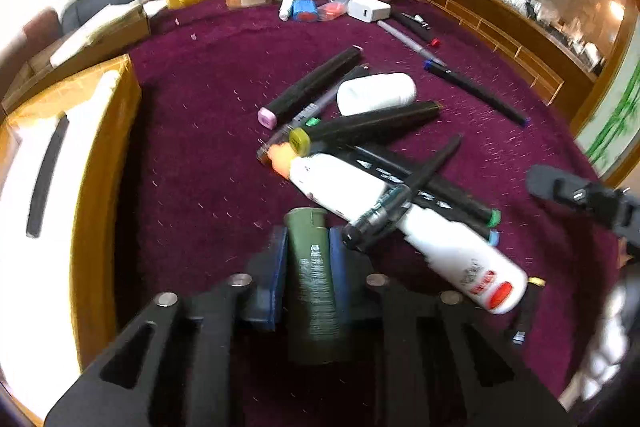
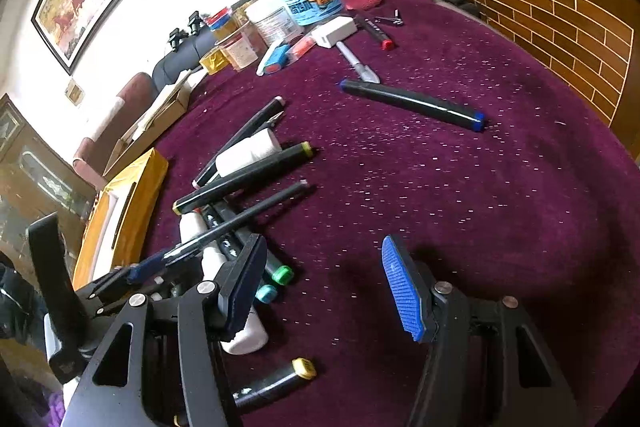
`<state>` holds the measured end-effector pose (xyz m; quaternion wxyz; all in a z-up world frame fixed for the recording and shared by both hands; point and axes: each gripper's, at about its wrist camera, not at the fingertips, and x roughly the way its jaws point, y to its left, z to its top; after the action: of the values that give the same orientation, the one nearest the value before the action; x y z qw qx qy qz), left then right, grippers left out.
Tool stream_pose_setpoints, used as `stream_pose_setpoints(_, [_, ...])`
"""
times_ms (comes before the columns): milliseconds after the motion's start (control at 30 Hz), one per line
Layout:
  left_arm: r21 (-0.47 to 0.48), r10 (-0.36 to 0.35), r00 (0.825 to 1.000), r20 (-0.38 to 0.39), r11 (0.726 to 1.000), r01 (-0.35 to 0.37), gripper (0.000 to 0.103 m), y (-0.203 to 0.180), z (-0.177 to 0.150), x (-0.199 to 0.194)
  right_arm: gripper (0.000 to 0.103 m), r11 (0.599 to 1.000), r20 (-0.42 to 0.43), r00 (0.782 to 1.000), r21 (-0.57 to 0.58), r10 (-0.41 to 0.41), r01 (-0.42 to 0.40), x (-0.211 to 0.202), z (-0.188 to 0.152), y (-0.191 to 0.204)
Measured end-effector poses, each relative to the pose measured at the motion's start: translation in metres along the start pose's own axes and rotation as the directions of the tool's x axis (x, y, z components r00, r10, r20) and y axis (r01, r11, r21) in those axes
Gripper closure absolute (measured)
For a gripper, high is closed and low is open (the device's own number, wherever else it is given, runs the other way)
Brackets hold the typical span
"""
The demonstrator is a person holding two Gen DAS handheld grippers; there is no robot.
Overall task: Organize rigid objects
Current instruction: 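Grasp the green lighter from the pile with the left tool, then grasp the yellow-capped black marker with the right tool while the left tool holds the lighter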
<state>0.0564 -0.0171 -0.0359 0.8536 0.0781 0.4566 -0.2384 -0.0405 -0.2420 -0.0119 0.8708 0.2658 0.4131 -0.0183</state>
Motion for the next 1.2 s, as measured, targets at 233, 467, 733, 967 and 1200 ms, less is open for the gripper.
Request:
stream_pose_setpoints(233, [-0.050, -0.116, 0.989, 0.088, 0.991, 0.121, 0.085, 0.013, -0.005, -0.035, 0.048, 1.000, -0.070, 0.998, -0.027, -0.002, 0.000, -0.010, -0.024, 0.011])
stream_pose_setpoints(467, [-0.099, -0.185, 0.967, 0.177, 0.974, 0.205, 0.085, 0.036, -0.013, -0.071, 0.047, 0.999, -0.164, 0.986, -0.035, -0.018, 0.012, -0.015, -0.072, 0.035])
stream_pose_setpoints(733, [-0.168, -0.163, 0.957, 0.240, 0.964, 0.206, 0.085, 0.076, -0.029, -0.106, 0.049, 0.930, -0.104, 0.947, -0.246, -0.304, 0.272, 0.017, -0.084, 0.107])
stream_pose_setpoints(967, [-0.242, -0.095, 0.948, 0.304, 0.955, 0.173, 0.085, 0.121, -0.044, -0.136, 0.072, 0.942, -0.071, 0.956, -0.205, -0.284, 0.264, 0.010, -0.088, 0.110])
stream_pose_setpoints(1200, [-0.324, -0.033, 0.942, 0.335, 0.934, 0.148, 0.085, 0.167, -0.065, -0.156, 0.103, 0.983, -0.098, 0.984, -0.120, -0.148, 0.136, -0.020, -0.083, 0.090])
